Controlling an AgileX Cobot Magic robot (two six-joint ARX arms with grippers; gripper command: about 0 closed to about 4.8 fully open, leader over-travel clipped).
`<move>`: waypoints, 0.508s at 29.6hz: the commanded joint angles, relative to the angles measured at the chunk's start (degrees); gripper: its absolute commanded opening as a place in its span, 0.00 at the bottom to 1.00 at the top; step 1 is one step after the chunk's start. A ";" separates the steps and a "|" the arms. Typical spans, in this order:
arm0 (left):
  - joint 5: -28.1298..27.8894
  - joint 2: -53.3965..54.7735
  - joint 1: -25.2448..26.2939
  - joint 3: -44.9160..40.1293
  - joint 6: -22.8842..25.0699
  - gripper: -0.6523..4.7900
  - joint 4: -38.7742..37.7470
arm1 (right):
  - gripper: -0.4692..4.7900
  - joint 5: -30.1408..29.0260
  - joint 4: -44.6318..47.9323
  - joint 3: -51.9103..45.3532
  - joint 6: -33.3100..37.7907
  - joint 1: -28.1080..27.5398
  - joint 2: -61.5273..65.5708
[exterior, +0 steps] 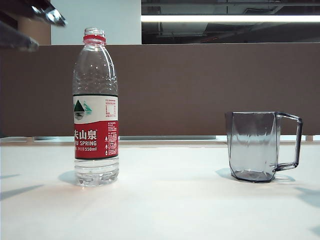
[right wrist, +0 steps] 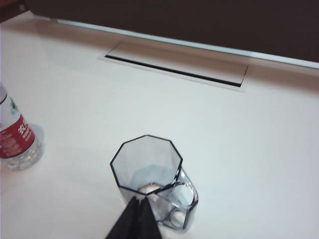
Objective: Pick up the mineral water bottle with the left hand on the table and pour water into the mug until it's half full.
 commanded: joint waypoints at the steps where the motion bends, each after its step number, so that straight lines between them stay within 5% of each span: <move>1: 3.10 4.22 -0.04 0.15 0.46 1.00 4.46 | 0.09 -1.79 -0.83 0.50 0.09 0.09 -0.02; 15: 12.13 21.97 -0.09 0.20 0.46 1.00 18.67 | 0.09 -1.97 -1.11 0.50 0.02 0.09 0.00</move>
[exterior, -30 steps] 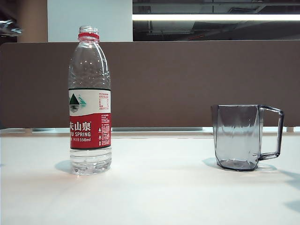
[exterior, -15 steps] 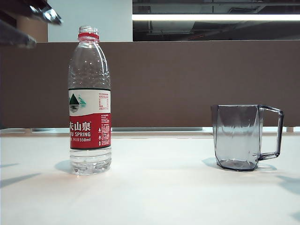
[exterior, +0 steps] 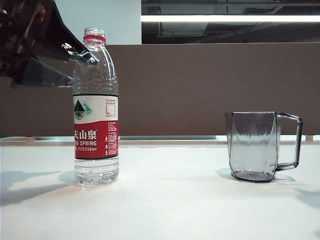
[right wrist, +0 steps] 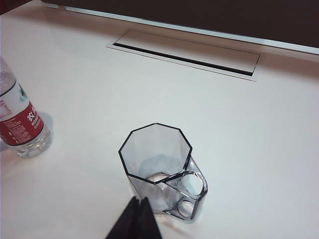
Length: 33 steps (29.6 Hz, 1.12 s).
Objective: Pick up the mineral water bottle with the left hand on the table and pour water into the mug until it's half full.
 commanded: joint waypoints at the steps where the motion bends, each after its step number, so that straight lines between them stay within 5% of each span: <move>1: 3.15 2.51 0.00 0.26 0.44 1.00 4.07 | 0.09 -0.22 0.87 0.50 0.02 0.09 -0.02; 33: 7.28 20.00 -0.11 0.22 -0.37 1.00 23.98 | 0.09 -0.20 -0.02 0.48 -0.68 -0.02 0.04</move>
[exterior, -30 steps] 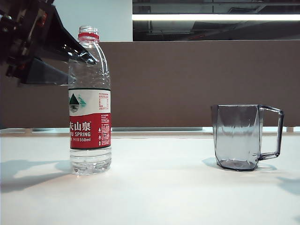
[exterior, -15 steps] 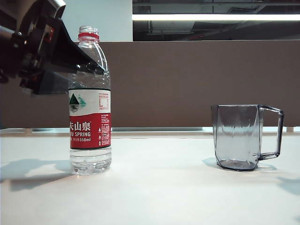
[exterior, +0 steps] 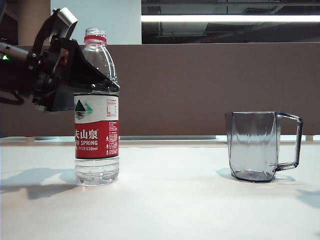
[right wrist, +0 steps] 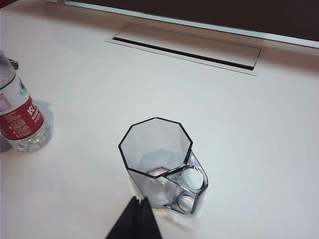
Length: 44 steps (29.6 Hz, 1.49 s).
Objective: Pick up the mineral water bottle with the left hand on the table and pour water into the mug until it's half full.
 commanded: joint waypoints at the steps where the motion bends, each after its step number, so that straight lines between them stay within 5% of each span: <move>1: 1.14 1.42 -0.04 0.24 -1.25 1.00 3.26 | 0.09 -0.20 0.98 0.48 -0.61 0.00 0.02; 21: 4.50 2.08 -1.64 0.17 -0.13 1.00 4.87 | 0.09 0.20 0.98 0.48 -0.63 -0.02 0.02; 26: 0.35 2.32 -4.74 0.20 1.66 1.00 4.87 | 0.09 0.17 0.98 0.48 -0.63 0.00 0.00; 41: 0.04 2.32 -4.72 0.20 1.62 1.00 4.55 | 0.09 0.17 0.98 0.48 -0.63 -0.02 0.00; 44: 0.22 2.32 -4.72 0.20 1.62 0.88 4.48 | 0.09 0.17 0.98 0.48 -0.63 -0.02 0.00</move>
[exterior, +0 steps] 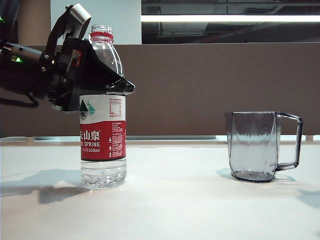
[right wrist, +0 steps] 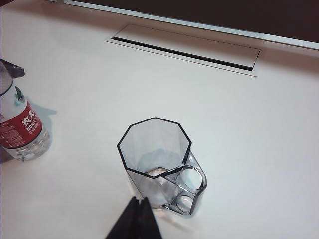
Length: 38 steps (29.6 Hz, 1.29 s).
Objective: Pick up the mineral water bottle with the left hand on the table and pour water into the mug until it's half full.
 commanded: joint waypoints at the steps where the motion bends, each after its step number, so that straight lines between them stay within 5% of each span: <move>1: 0.22 -0.09 -0.09 0.17 0.07 0.87 0.39 | 0.09 0.07 0.98 0.48 -0.24 0.02 0.02; 6: 0.17 -0.09 -0.09 0.17 0.04 0.84 0.42 | 0.09 0.07 0.98 0.48 -0.24 0.02 0.02; 9: 0.07 -0.09 -0.09 0.20 0.04 0.66 0.44 | 0.09 0.07 0.98 0.48 -0.24 0.02 0.02; 11: 0.07 -0.09 -0.09 0.22 0.04 0.63 0.44 | 0.09 0.07 0.98 0.48 -0.24 0.02 0.02; 27: -0.15 -0.09 -0.09 0.26 0.07 0.63 0.57 | 0.09 0.07 0.55 0.48 -0.22 0.02 0.00; 32: -6.78 -0.17 -0.11 1.22 -1.03 0.63 1.88 | 0.09 0.04 -1.88 0.48 -0.22 0.04 -0.02; 38: -13.55 -0.15 -3.08 6.67 -1.44 0.63 -5.84 | 0.09 0.04 -1.79 0.48 -0.22 0.04 -0.07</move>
